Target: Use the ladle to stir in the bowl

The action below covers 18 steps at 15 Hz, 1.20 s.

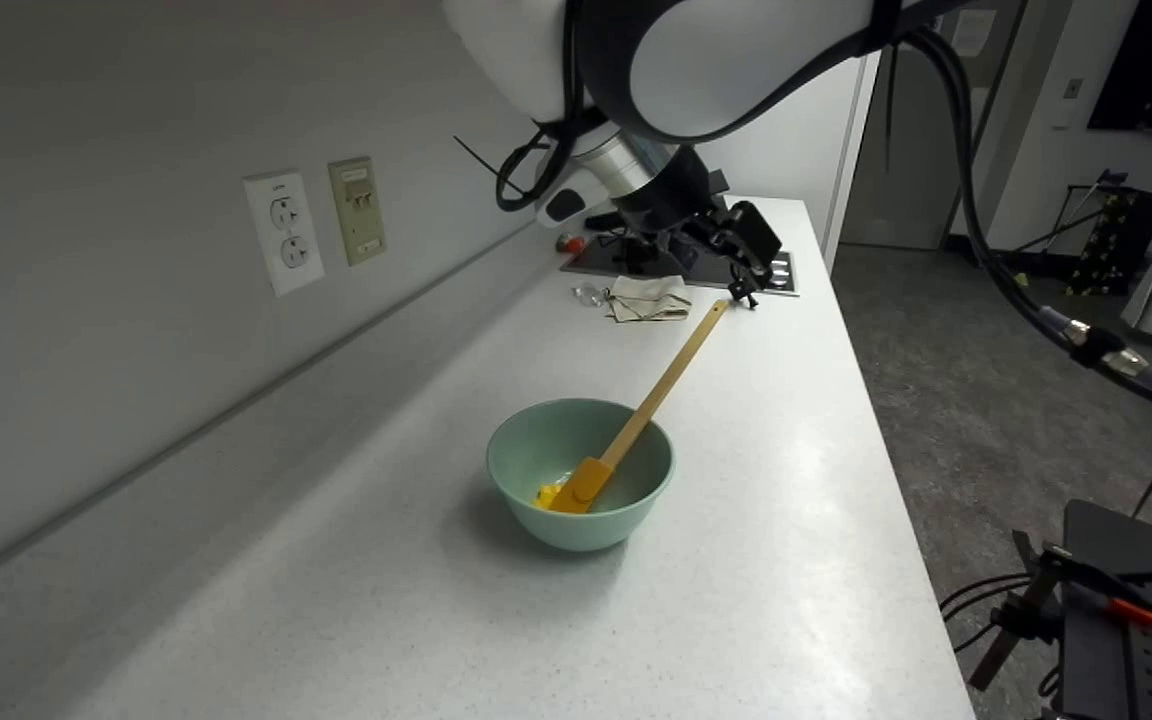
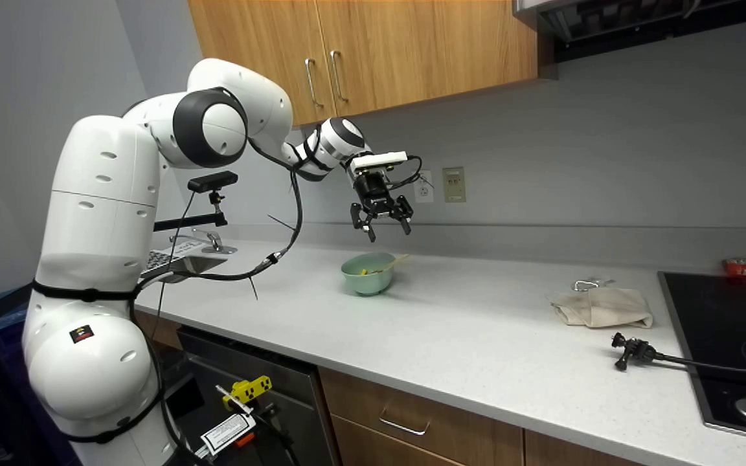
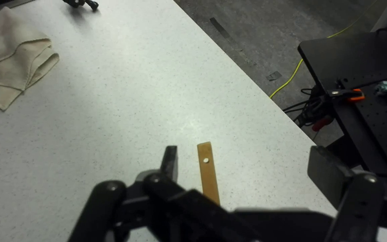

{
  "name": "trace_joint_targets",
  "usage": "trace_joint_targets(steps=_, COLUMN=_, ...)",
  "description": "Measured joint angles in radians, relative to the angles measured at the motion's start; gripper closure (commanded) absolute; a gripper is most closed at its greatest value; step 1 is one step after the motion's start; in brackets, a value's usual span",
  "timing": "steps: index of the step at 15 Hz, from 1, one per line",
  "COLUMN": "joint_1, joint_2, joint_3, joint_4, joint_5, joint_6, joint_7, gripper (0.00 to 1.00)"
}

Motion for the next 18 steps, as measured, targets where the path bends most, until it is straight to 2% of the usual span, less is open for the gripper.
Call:
trace_joint_targets(steps=8, joint_1=-0.032, joint_2=-0.074, joint_3=0.000, joint_4=-0.089, joint_5=0.069, joint_6=-0.004, joint_7=-0.005, gripper=0.00)
trace_joint_targets(steps=18, joint_1=-0.089, joint_2=-0.241, joint_3=-0.002, joint_4=-0.320, joint_5=0.188, joint_6=0.025, joint_7=-0.052, gripper=0.00)
